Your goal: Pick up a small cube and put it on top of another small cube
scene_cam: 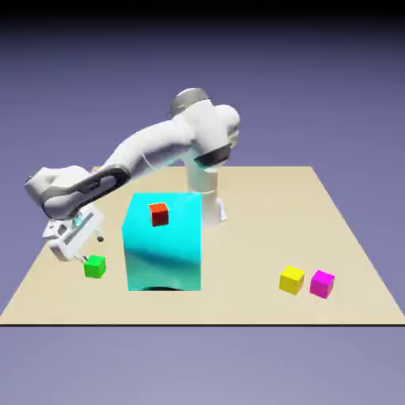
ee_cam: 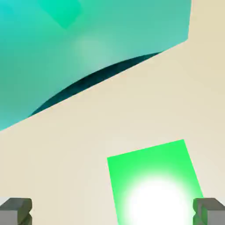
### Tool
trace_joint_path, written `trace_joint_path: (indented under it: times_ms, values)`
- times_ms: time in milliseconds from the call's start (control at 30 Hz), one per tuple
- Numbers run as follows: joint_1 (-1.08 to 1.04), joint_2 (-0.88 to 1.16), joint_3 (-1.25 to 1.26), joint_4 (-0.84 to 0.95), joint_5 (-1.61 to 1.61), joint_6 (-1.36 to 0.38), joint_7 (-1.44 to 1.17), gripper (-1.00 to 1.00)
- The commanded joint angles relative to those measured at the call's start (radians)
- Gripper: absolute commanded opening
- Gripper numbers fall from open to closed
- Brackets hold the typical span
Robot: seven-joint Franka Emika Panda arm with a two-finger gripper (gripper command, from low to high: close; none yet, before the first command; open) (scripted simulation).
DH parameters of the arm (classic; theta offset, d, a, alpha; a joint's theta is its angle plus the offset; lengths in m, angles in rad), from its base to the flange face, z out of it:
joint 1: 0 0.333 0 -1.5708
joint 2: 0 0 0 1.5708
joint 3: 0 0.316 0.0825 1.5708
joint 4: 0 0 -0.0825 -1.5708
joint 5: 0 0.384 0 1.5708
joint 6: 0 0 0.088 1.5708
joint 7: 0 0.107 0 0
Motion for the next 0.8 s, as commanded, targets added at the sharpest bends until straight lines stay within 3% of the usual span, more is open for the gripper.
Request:
trace_joint_path:
  times_ms: [0, 133, 267, 300, 500, 767]
  values:
    - [0.013, 0.027, -0.017, -0.004, 0.03, -0.022, -0.044, 0.0]
    - [0.023, 0.09, -0.082, 0.003, 0.129, -0.085, -0.162, 0.0]
    - [0.036, 0.138, 0.047, -0.015, 0.242, -0.001, -0.171, 0.0]
    - [0.036, 0.138, 0.047, -0.015, 0.242, -0.001, -0.171, -1.0]
    - [0.042, 0.071, -0.036, 0.018, 0.1, -0.077, -0.129, -1.0]
    - [0.015, -0.186, 0.149, 0.063, 0.043, 0.214, 0.219, -1.0]
